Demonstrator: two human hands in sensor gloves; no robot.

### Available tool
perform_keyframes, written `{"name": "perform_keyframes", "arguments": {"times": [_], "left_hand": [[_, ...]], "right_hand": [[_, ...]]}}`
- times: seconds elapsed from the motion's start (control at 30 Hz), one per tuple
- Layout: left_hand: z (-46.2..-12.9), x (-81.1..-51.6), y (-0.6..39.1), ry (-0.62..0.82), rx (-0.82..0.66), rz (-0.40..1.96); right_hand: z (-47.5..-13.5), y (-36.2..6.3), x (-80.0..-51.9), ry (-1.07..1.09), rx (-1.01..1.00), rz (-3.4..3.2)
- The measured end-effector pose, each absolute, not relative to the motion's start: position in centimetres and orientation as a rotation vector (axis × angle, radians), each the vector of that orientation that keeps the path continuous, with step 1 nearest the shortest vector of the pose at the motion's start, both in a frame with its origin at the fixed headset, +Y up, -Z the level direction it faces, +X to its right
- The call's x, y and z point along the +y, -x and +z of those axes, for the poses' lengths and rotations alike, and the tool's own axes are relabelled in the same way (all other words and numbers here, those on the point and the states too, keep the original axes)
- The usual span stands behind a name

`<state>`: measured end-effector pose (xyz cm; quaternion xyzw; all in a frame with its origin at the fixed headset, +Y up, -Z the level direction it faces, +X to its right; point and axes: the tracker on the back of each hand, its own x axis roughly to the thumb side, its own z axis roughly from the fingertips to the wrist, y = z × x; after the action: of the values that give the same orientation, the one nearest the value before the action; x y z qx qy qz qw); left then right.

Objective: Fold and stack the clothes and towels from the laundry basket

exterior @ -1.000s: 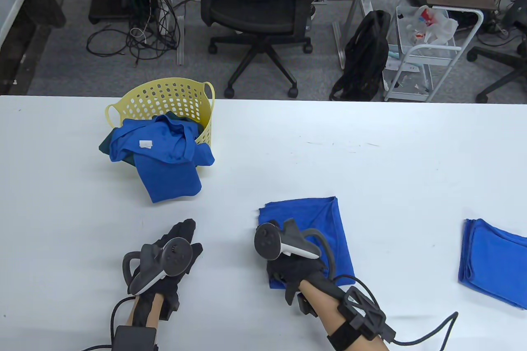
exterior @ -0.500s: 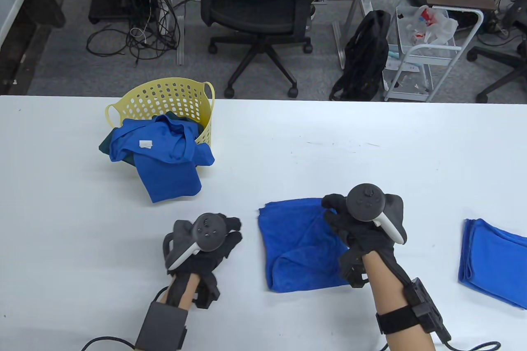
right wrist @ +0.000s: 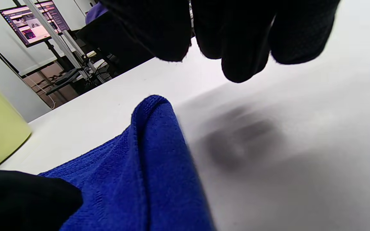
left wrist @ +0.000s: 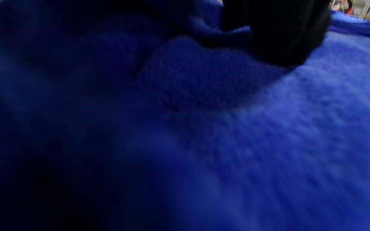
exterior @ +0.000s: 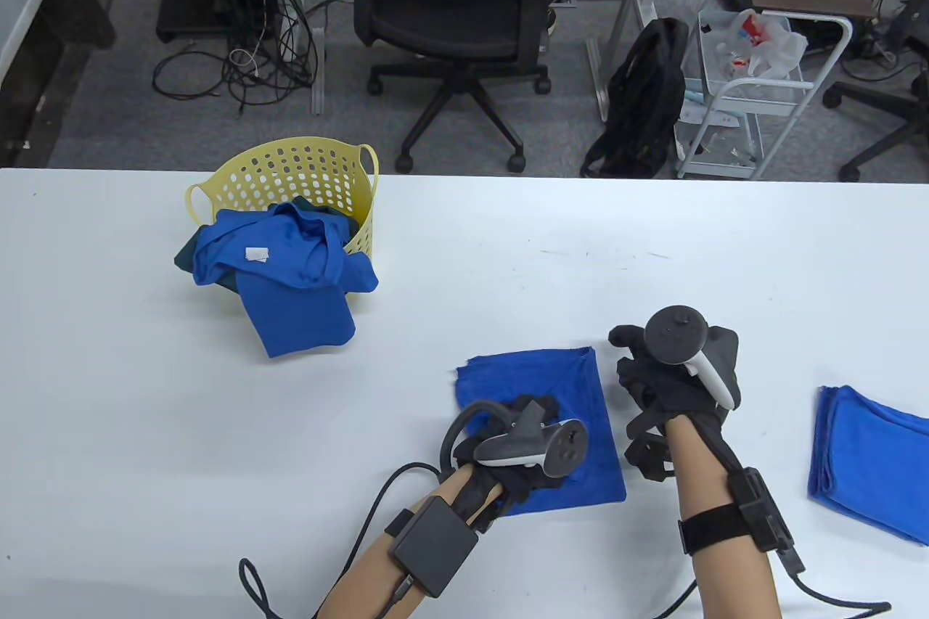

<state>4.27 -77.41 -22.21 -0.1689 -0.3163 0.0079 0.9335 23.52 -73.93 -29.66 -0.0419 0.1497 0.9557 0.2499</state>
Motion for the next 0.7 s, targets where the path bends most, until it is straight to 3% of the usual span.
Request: {"name": "perform_keyframes", "arguments": {"times": [0.13,0.27,0.37,0.5,0.6,0.7], "left_hand": [[-23.0,-75.7,-1.5,0.409,-0.612,0.276],[-24.5,-74.1,4.3,0.364,-0.371,0.548],[-25.5,-74.6,6.5,0.338,-0.16,0.505],[-27.5,-76.8,7.1,0.396,0.061,0.189],[-28.6,-77.3,5.9,0.456,0.038,0.023],[-29.7,-76.4,5.2,0.506,-0.286,0.204]], "right_hand": [[-29.5,-23.4,-74.7,0.077,0.431,2.535],[-29.9,-22.1,-75.7,0.075,0.503,2.561],[-30.6,-20.7,-76.8,0.106,0.595,2.621],[-31.4,-18.9,-77.8,0.241,0.522,2.75],[-31.5,-18.4,-77.5,0.181,0.461,2.774],[-31.0,-18.4,-75.5,-0.041,0.388,2.615]]}}
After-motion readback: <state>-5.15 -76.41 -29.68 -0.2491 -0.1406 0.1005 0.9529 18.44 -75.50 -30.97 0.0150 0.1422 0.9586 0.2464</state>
